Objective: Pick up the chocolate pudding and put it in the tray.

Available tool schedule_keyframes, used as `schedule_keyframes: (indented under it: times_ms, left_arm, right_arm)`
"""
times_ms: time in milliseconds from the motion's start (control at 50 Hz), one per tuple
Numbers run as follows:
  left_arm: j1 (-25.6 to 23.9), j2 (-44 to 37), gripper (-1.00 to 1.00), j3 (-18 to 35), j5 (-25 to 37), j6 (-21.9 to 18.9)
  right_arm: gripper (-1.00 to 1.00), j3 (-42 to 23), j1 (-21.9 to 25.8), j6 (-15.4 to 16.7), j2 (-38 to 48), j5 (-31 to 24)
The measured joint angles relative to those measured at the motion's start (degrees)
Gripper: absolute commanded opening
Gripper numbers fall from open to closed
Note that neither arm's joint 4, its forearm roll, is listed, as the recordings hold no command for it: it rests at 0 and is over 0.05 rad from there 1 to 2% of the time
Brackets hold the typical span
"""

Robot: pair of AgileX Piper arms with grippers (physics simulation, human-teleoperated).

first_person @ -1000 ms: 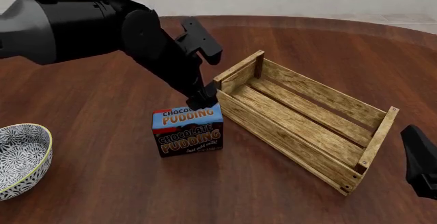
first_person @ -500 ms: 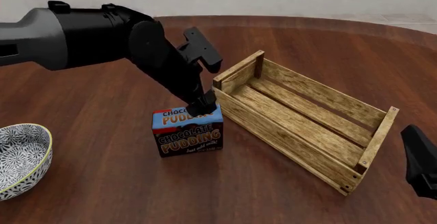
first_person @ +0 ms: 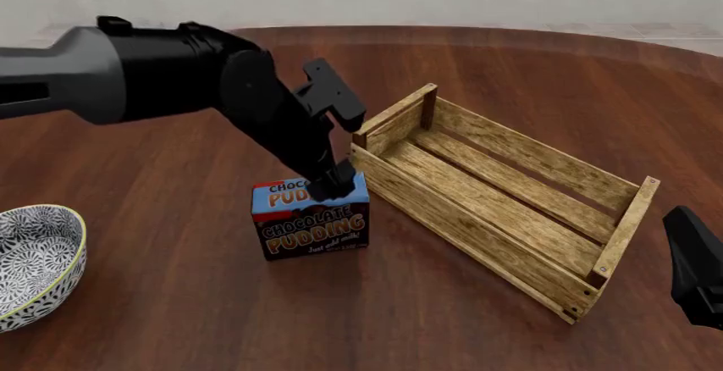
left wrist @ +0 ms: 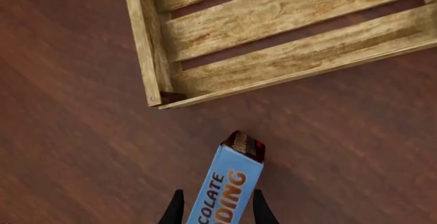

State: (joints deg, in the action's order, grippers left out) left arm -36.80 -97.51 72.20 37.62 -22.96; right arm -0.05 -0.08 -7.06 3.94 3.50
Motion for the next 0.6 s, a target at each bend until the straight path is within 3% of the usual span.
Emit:
schedule_keyframes:
  times_ms: [600]
  left_arm:
    - [-0.08, -2.06, 1.0, -2.15, -1.49, 0.22]
  right_arm:
    - [1.0, -0.01, -0.29, -0.07, -0.31, -0.3]
